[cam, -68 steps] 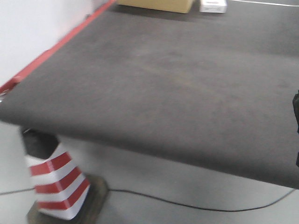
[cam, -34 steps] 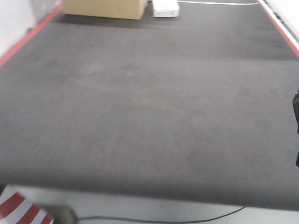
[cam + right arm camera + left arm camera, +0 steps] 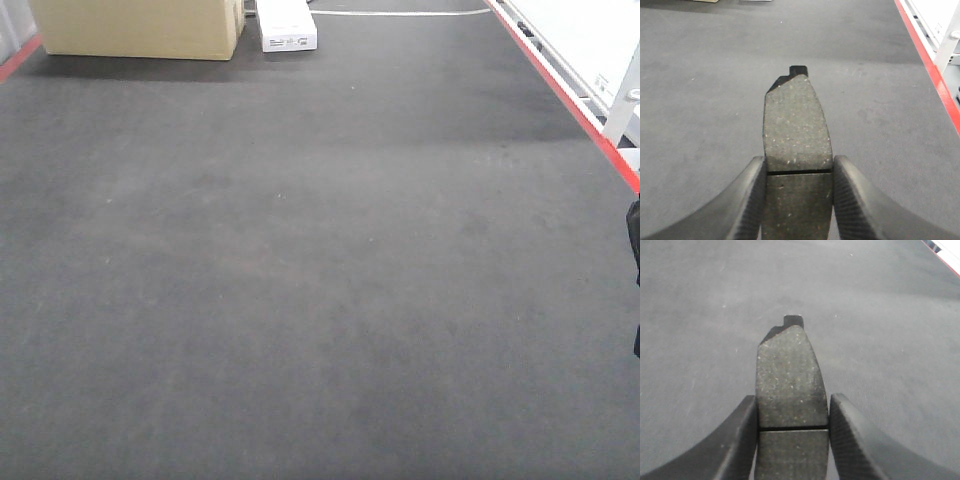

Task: Move and align brake pads A on conveyor
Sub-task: 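Turn the base to face the black conveyor belt, then lower the left gripper with its brake pad onto the conveyor belt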

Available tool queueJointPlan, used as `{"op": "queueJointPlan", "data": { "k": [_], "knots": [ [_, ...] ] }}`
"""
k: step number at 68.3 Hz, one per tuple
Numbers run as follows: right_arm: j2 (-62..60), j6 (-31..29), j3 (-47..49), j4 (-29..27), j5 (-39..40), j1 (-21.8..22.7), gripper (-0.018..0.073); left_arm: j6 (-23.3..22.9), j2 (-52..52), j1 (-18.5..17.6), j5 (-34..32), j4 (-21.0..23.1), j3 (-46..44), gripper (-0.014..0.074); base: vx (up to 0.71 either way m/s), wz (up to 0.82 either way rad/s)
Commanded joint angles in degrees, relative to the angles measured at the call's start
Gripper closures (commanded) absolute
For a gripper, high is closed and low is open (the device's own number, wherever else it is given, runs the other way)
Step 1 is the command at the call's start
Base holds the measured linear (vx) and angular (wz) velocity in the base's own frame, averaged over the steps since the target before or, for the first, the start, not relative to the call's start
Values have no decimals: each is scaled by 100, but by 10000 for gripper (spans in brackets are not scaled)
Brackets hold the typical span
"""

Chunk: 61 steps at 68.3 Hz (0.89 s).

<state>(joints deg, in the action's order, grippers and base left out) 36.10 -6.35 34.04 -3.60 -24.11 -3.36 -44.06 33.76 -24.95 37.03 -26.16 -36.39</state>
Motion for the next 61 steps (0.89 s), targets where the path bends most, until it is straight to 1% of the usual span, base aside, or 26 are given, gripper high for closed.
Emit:
{"op": "queueJointPlan", "data": {
  "k": [1,22,61],
  "knots": [
    [-6,-39,175,-1,542,-2,482,-5,18,-28,-437,-135,-165,416,13,-6],
    [-6,-39,175,-1,542,-2,482,-5,18,-28,-437,-135,-165,416,8,-1],
    [-6,-39,175,-1,542,-2,482,-5,18,-28,-437,-135,-165,416,0,0]
  ]
}}
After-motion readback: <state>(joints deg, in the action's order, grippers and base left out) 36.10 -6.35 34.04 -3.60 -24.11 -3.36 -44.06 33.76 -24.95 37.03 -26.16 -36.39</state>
